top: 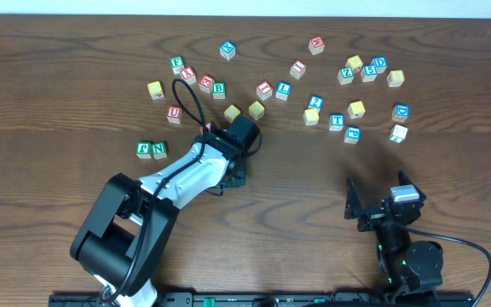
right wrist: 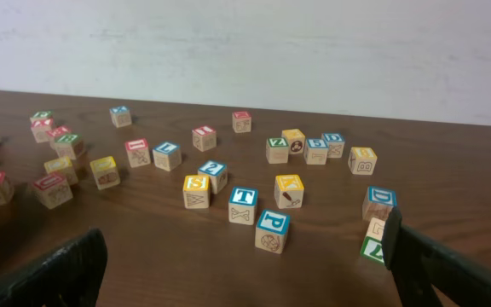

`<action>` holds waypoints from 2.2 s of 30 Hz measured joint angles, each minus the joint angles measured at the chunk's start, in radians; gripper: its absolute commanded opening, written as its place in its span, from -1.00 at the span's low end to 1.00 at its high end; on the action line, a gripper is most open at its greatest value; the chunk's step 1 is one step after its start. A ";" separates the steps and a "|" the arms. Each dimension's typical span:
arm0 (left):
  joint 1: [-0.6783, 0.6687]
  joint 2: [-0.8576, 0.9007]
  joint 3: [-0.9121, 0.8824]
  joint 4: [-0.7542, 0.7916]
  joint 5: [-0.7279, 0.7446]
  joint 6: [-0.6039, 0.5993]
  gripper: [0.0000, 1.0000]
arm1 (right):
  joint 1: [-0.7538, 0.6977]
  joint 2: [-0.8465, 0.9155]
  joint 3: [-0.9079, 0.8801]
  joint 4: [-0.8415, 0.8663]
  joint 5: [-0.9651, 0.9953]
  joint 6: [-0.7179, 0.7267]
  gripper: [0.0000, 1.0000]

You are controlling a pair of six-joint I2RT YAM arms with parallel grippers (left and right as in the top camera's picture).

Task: Spell out ROBOT
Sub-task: 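Set the O block flush right of the R block, open left gripper, then raise the left gripper and move it over the green R block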

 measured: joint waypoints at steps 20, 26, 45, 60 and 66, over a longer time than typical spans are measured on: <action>0.000 0.000 0.000 0.014 0.000 0.022 -0.02 | 0.000 0.000 0.000 0.000 0.000 0.000 0.99; 0.000 0.000 0.000 0.014 0.000 0.022 -0.03 | 0.000 0.000 0.000 0.000 0.000 0.000 0.99; 0.000 -0.108 0.000 -0.002 0.000 0.042 -0.03 | 0.000 0.000 0.000 0.000 0.000 0.000 0.98; 0.002 -0.274 0.000 -0.040 -0.118 0.084 0.25 | 0.000 0.000 0.000 0.000 0.000 0.000 0.99; 0.103 -0.275 0.000 -0.046 -0.187 0.093 0.24 | 0.000 0.000 0.000 0.000 0.000 0.000 0.99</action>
